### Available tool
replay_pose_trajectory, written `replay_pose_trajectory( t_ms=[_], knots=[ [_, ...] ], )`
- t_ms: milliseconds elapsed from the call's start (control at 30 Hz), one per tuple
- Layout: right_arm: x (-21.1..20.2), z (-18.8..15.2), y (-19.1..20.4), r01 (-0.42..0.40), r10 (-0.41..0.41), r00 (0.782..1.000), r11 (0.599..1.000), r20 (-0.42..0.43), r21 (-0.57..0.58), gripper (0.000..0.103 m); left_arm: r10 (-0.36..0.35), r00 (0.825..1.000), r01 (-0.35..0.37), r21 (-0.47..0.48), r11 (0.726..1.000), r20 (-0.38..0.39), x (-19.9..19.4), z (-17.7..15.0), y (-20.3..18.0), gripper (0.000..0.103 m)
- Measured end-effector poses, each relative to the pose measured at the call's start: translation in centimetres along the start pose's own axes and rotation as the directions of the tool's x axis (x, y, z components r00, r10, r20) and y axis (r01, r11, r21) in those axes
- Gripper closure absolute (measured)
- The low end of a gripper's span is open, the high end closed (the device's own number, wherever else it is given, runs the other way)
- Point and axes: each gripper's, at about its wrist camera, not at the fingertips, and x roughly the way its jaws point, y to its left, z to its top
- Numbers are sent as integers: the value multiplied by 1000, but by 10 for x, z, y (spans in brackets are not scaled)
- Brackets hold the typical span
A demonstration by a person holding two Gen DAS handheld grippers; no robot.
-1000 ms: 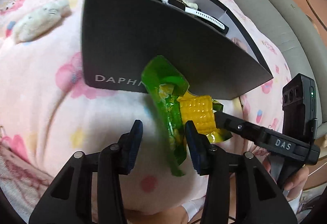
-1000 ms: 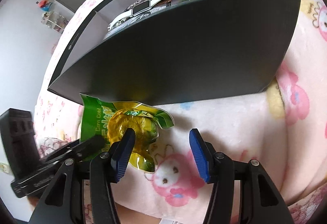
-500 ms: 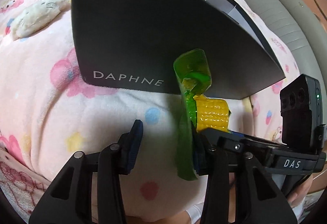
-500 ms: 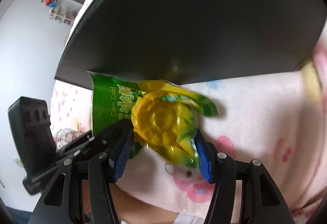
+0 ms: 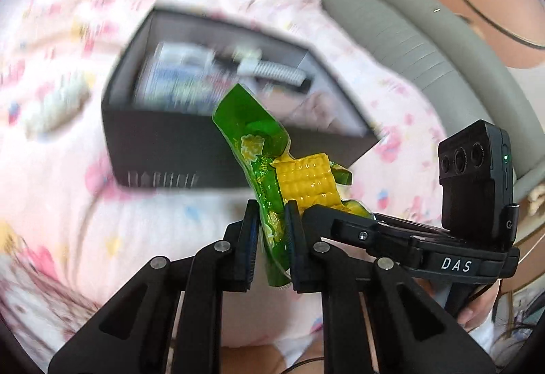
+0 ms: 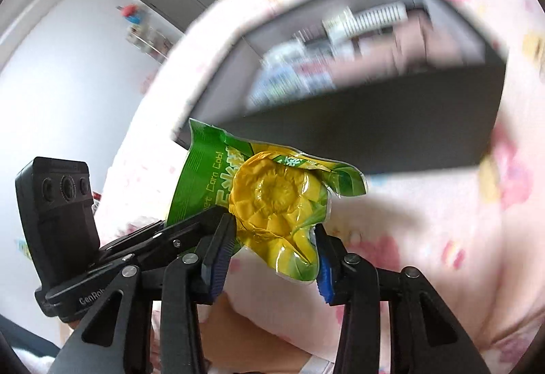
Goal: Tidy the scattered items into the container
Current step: 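Carry the snack bag over the black box and lower it inside, then open the right gripper and move it to the white plush toy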
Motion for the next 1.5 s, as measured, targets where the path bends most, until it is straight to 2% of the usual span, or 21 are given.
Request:
replay_pose_trajectory(
  t_ms=[100, 167, 233, 333, 433, 467, 500, 567, 633, 733, 800, 900, 967, 1000, 1067, 1133, 1233, 1333, 1400, 1500],
  knots=[
    [-20, 35, 12, 6, -4, 998, 999, 60, -39, 65, -1, 999, 1, 1, 1000, 54, 0, 37, -9, 89],
    [6, 51, 35, 9, -6, 998, 999, 70, -43, 65, 28, 997, -27, -26, 999, 73, 21, 65, -9, 90],
    [19, 88, 25, 42, -40, 998, 999, 51, -33, 65, 56, 997, -53, -57, 997, 55, 42, 87, 1, 90],
    [38, 107, 20, 129, -128, 991, 990, 35, -58, 65, 88, 996, -90, -100, 991, -17, 75, 108, 24, 90],
    [53, 120, 2, 157, -157, 988, 987, -2, -36, 65, 95, 992, -105, -126, 986, -82, 98, 117, 38, 89],
    [54, 119, -7, 170, -170, 985, 985, -6, -16, 65, 99, 989, -114, -136, 984, -111, 106, 119, 42, 88],
    [54, 117, -15, 176, -176, 984, 984, -8, -2, 65, 113, 985, -131, -138, 982, -131, 110, 120, 44, 79],
    [60, 115, -31, 180, -179, 984, 983, -18, 32, 65, 141, 981, -159, -133, 978, -134, 109, 116, 45, 73],
    [51, 114, -40, 176, -177, 984, 982, -2, 64, 65, 151, 984, -163, -129, 978, -96, 101, 115, 44, 72],
    [29, 112, -47, 159, -166, 984, 983, 69, 97, 65, 166, 986, -163, -119, 979, 12, 84, 109, 37, 72],
    [20, 109, -46, 173, -181, 979, 981, 93, 89, 65, 165, 986, -163, -85, 983, 27, 85, 107, 29, 72],
    [33, 105, -42, 256, -257, 965, 966, 43, 34, 68, 208, 978, -209, -74, 975, -22, 99, 105, 28, 73],
    [37, 98, -37, 278, -278, 960, 960, 15, 36, 69, 242, 969, -242, -11, 970, 51, 86, 98, 12, 72],
    [34, 95, -31, 269, -270, 963, 962, 24, 33, 68, 234, 968, -238, 36, 971, 87, 78, 94, 1, 72],
    [23, 90, -16, 281, -281, 958, 960, 55, 4, 68, 209, 972, -218, 78, 973, 111, 67, 86, -15, 70],
    [11, 82, 7, 329, -322, 940, 943, 115, -57, 69, 179, 978, -188, 79, 979, 111, 57, 78, -23, 71],
    [-6, 61, 27, 399, -379, 905, 914, 194, -77, 68, 155, 982, -161, 55, 985, 104, 41, 66, -21, 66],
    [-13, 39, 42, 424, -397, 892, 901, 214, -93, 68, 117, 990, -121, 41, 992, 84, 25, 51, -16, 63],
    [-13, 24, 54, 424, -393, 893, 898, 220, -116, 68, 112, 991, -117, 60, 991, 77, 13, 41, -12, 63],
    [-7, 11, 69, 371, -342, 918, 919, 200, -133, 68, 101, 993, -105, 68, 992, 67, -12, 28, -4, 63]
  ],
)
